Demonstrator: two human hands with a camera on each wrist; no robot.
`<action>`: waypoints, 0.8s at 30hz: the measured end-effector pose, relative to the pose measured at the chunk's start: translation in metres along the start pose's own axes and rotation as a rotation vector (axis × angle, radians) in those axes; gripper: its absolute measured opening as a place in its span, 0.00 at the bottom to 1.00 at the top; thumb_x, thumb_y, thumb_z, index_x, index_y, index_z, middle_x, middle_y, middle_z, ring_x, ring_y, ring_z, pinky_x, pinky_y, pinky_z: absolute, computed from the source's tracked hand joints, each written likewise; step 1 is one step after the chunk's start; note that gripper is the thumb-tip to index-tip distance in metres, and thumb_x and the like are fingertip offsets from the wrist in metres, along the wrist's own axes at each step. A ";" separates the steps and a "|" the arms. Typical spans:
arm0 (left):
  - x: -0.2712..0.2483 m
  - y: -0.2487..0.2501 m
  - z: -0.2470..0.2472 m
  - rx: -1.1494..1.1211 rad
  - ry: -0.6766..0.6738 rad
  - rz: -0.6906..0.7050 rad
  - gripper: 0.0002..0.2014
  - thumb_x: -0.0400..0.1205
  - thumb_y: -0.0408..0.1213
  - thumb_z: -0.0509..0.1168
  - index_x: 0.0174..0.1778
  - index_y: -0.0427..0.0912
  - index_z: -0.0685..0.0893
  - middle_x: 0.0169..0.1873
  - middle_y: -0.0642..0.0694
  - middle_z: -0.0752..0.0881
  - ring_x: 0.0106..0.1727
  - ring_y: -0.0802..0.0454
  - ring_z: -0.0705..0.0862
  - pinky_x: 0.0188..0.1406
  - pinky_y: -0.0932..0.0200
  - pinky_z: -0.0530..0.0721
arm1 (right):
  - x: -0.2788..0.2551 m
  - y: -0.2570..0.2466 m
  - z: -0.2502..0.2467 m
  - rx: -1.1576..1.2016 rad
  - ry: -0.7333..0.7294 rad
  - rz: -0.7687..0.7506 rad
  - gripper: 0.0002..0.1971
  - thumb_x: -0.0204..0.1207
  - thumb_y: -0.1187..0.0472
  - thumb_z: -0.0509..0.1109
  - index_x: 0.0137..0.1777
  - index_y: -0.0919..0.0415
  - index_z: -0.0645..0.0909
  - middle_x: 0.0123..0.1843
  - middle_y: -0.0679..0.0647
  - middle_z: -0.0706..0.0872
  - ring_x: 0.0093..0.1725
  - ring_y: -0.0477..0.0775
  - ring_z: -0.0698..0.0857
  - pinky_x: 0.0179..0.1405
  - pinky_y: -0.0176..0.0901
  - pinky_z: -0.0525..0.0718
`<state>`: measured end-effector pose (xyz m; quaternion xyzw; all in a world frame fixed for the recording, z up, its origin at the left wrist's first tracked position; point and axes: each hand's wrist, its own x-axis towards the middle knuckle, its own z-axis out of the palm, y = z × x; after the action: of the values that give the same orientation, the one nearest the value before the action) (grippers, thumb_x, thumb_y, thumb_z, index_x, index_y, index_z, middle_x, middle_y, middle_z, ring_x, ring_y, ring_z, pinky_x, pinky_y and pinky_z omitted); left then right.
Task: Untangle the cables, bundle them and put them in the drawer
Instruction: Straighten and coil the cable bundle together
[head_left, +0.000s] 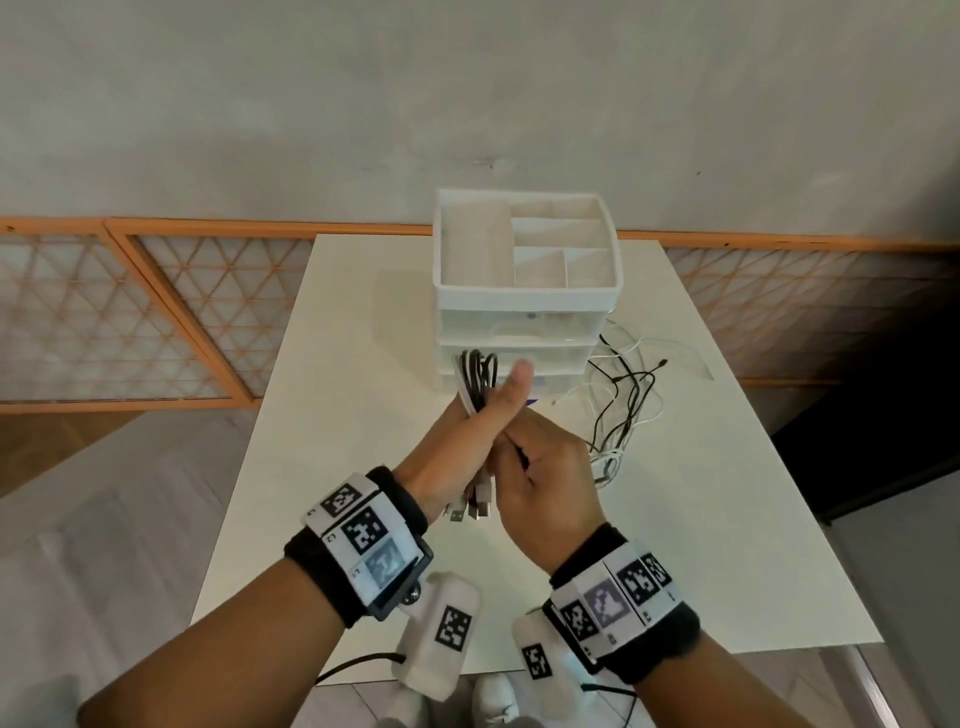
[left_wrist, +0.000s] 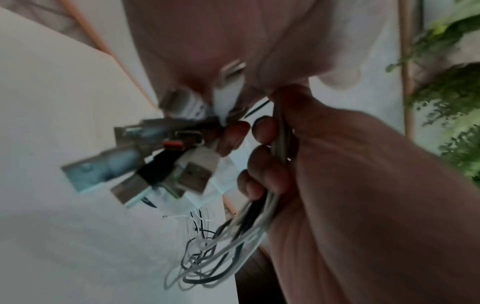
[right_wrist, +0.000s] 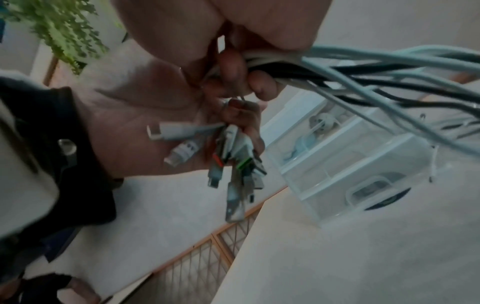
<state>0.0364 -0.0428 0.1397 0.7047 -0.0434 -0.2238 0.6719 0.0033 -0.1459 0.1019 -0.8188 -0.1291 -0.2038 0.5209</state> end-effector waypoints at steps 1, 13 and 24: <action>0.001 -0.001 -0.003 -0.025 0.034 0.000 0.26 0.75 0.70 0.60 0.39 0.47 0.81 0.18 0.47 0.75 0.18 0.51 0.75 0.19 0.61 0.74 | -0.001 0.003 0.000 -0.027 -0.038 -0.009 0.11 0.82 0.67 0.60 0.45 0.64 0.85 0.35 0.47 0.80 0.33 0.37 0.77 0.35 0.30 0.74; 0.004 -0.004 -0.031 -0.043 -0.047 0.023 0.22 0.82 0.60 0.64 0.32 0.45 0.82 0.28 0.47 0.80 0.34 0.52 0.81 0.41 0.54 0.78 | 0.026 -0.002 -0.041 0.156 -0.097 0.224 0.27 0.74 0.62 0.69 0.74 0.45 0.77 0.59 0.48 0.85 0.38 0.48 0.84 0.44 0.37 0.80; -0.005 0.005 -0.022 0.174 -0.240 0.137 0.20 0.85 0.38 0.65 0.26 0.53 0.87 0.27 0.44 0.82 0.33 0.50 0.85 0.38 0.55 0.83 | 0.059 -0.030 -0.039 0.279 -0.101 0.418 0.09 0.71 0.74 0.69 0.36 0.64 0.90 0.27 0.64 0.87 0.19 0.68 0.83 0.17 0.41 0.76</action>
<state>0.0417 -0.0211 0.1455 0.7239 -0.1907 -0.2552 0.6119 0.0344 -0.1687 0.1682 -0.7572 -0.0098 -0.0308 0.6524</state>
